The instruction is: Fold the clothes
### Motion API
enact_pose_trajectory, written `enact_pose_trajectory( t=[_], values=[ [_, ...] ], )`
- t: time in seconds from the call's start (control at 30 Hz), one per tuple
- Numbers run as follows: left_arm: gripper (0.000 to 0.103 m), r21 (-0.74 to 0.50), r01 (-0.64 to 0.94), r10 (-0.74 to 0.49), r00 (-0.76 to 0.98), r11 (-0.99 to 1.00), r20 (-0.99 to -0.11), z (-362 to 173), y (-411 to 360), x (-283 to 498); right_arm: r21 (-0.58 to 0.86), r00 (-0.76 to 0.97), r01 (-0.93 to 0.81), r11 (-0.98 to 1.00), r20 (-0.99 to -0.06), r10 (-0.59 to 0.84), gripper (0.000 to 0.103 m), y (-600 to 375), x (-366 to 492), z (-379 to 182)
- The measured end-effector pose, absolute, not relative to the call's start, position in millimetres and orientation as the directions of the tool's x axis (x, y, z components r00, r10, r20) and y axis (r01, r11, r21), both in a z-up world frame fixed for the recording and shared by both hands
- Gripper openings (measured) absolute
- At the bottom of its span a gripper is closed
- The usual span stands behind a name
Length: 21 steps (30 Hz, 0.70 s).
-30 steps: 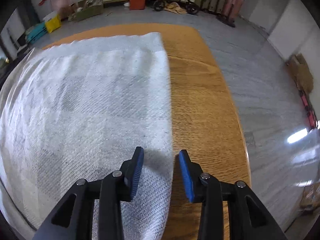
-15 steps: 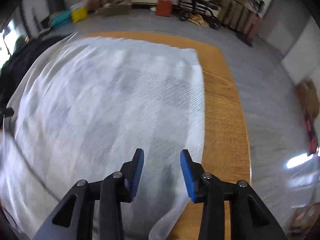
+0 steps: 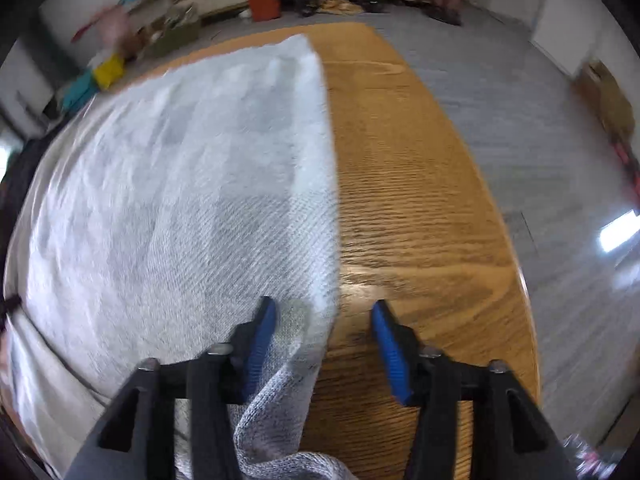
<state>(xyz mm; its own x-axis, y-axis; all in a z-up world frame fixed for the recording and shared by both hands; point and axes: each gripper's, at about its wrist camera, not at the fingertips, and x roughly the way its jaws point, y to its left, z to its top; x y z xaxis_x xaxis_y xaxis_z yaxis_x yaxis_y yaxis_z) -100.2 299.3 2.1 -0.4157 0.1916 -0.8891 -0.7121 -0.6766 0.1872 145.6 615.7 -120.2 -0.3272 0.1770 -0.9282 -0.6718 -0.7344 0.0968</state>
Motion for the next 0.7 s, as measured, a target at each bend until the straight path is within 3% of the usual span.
enact_pose_trajectory(
  t=[0.13, 0.23, 0.33, 0.5, 0.6, 0.7],
  values=[
    [0.009, 0.055, -0.753, 0.318, -0.342, -0.655, -0.884, 22, 223, -76, 0.207, -0.486, -0.563, -0.800, -0.866, 0.118, 0.045, 562, 181, -78],
    [0.014, -0.044, -0.760, 0.322, -0.221, -0.649, -0.921, 2, 211, -1, 0.154, -0.534, -0.455, -0.877, -0.836, 0.130, 0.050, 502, 219, -60],
    [0.014, -0.130, -0.728, 0.306, -0.115, -0.673, -0.945, -19, 185, 18, 0.150, -0.532, -0.356, -0.922, -0.844, 0.068, 0.051, 444, 262, -69],
    [0.015, -0.114, -0.712, 0.309, -0.150, -0.692, -0.939, -16, 159, 32, 0.107, -0.467, -0.292, -0.950, -0.883, 0.044, 0.051, 396, 292, -107],
    [0.022, -0.126, -0.678, 0.304, -0.150, -0.724, -0.941, -9, 144, 30, 0.080, -0.453, -0.283, -0.956, -0.890, 0.060, 0.051, 386, 296, -115],
    [0.031, -0.244, -0.593, 0.378, -0.112, -0.767, -0.919, -2, 115, 26, 0.108, -0.483, -0.307, -0.946, -0.874, 0.057, 0.057, 381, 303, -115]
  ],
)
